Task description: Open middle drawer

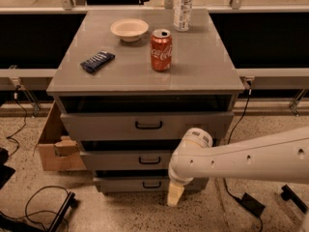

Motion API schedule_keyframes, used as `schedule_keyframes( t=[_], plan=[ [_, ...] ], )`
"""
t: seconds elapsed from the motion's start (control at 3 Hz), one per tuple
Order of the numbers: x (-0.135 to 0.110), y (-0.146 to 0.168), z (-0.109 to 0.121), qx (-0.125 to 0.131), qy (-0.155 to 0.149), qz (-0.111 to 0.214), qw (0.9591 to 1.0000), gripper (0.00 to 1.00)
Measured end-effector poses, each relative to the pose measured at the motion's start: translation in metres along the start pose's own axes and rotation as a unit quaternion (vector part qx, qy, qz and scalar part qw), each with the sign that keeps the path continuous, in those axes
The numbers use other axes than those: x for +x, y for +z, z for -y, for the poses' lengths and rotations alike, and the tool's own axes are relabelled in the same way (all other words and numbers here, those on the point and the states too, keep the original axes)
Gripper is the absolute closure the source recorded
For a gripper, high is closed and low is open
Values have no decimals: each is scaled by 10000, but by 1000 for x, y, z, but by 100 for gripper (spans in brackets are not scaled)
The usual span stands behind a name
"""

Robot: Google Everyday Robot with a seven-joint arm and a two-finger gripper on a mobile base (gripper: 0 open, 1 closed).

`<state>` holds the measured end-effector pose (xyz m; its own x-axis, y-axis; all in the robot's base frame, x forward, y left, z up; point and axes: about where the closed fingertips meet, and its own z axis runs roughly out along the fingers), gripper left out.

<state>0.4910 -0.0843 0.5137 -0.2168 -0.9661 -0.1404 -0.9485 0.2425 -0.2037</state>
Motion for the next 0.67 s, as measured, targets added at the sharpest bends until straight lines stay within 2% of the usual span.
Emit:
schedule_keyframes(
  t=[0.33,0.67],
  plan=[
    [-4,35,21,43,-251,-194,9995,0],
    [-2,61,42,26,-367,-433,9984,0]
  ],
)
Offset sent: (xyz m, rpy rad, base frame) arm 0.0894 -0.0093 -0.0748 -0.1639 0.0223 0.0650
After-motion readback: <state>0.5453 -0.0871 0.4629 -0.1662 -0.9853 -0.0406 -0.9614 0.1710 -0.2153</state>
